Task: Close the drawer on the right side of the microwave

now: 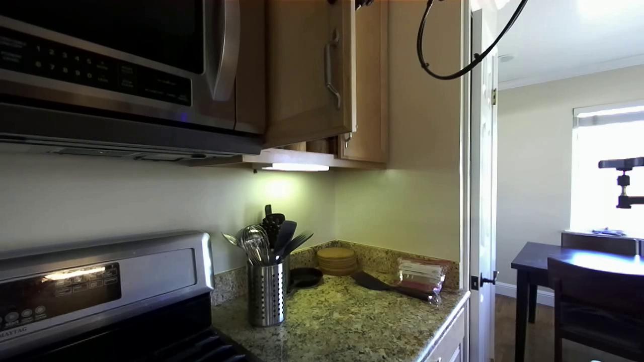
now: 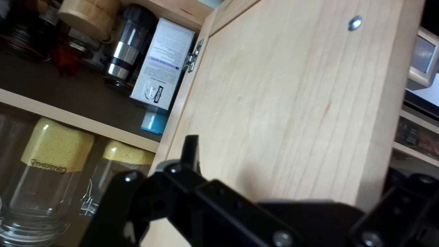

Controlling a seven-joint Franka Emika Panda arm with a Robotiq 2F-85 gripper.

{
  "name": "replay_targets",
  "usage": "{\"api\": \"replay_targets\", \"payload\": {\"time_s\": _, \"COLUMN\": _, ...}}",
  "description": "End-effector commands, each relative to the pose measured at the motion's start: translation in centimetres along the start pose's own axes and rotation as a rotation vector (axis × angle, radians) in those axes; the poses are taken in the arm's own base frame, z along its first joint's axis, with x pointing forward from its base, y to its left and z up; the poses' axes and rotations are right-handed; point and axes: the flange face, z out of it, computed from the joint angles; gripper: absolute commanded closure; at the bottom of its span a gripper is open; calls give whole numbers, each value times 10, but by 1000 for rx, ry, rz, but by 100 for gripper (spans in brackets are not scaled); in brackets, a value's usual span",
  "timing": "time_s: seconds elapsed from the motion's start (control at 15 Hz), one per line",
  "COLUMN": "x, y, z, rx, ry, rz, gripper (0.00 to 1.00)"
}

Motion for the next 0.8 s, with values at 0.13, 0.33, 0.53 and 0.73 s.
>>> {"api": "replay_targets", "payload": {"time_s": 0.13, "x": -26, "y": 53, "z": -3, "rx": -197, "ry": -84, "rz": 8, "gripper": 0}}
{"api": "replay_targets", "payload": {"time_s": 0.33, "x": -47, "y": 86, "z": 13, "rx": -237, "ry": -142, "rz": 37, "gripper": 0}}
{"api": "replay_targets", "payload": {"time_s": 0.53, "x": -65, "y": 124, "z": 19, "rx": -300, "ry": -182, "rz": 70, "gripper": 0}}
{"api": "replay_targets", "payload": {"time_s": 0.73, "x": -87, "y": 159, "z": 52, "rx": -363, "ry": -262, "rz": 84, "gripper": 0}}
